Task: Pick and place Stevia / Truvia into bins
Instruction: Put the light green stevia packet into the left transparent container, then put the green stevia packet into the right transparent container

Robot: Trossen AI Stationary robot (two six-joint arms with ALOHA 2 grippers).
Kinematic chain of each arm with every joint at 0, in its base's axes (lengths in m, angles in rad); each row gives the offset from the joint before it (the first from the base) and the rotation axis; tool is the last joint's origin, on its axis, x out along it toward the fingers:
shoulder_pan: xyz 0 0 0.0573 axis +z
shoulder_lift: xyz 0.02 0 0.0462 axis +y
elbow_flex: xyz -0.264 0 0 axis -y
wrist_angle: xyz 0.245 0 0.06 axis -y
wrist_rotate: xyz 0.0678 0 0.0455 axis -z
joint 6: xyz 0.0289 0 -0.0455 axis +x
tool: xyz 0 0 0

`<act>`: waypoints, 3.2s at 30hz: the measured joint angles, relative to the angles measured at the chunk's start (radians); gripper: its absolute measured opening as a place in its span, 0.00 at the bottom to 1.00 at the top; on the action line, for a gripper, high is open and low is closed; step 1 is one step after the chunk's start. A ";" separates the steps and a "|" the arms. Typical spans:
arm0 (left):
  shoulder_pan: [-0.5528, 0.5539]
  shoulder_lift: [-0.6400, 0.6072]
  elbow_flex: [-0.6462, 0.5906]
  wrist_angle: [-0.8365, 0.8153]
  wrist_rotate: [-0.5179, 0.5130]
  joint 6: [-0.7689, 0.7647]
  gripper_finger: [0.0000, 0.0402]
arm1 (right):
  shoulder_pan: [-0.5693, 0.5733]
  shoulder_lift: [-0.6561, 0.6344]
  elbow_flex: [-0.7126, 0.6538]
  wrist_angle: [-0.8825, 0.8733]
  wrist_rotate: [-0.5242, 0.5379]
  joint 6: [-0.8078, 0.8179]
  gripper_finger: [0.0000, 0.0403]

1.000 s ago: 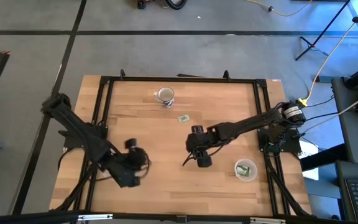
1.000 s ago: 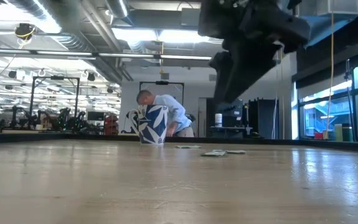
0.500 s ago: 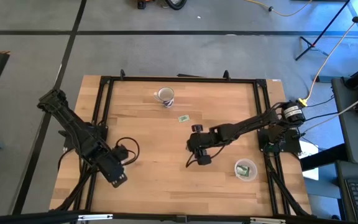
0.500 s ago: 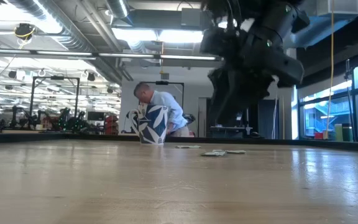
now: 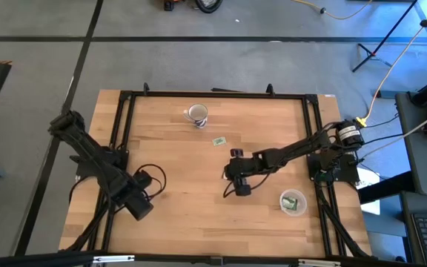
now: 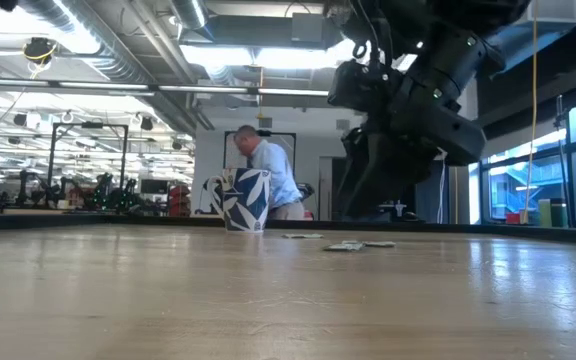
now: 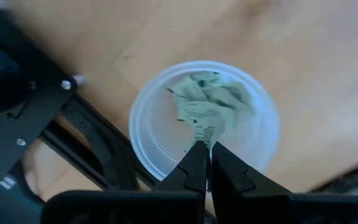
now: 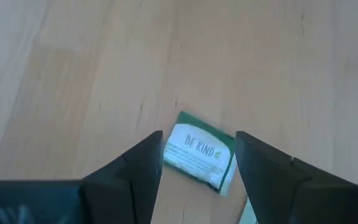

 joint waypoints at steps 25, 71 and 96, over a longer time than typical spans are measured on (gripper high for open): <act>0.001 0.011 -0.040 0.016 -0.008 -0.034 0.17 | -0.014 0.106 -0.041 0.114 -0.027 0.007 0.29; 0.266 -0.047 0.039 0.550 -0.542 0.962 0.11 | 0.403 -0.214 0.201 -0.813 -0.143 0.886 0.05; 0.567 0.288 0.039 1.022 0.000 1.384 0.09 | 0.698 -0.219 0.016 -1.024 -0.008 1.574 0.05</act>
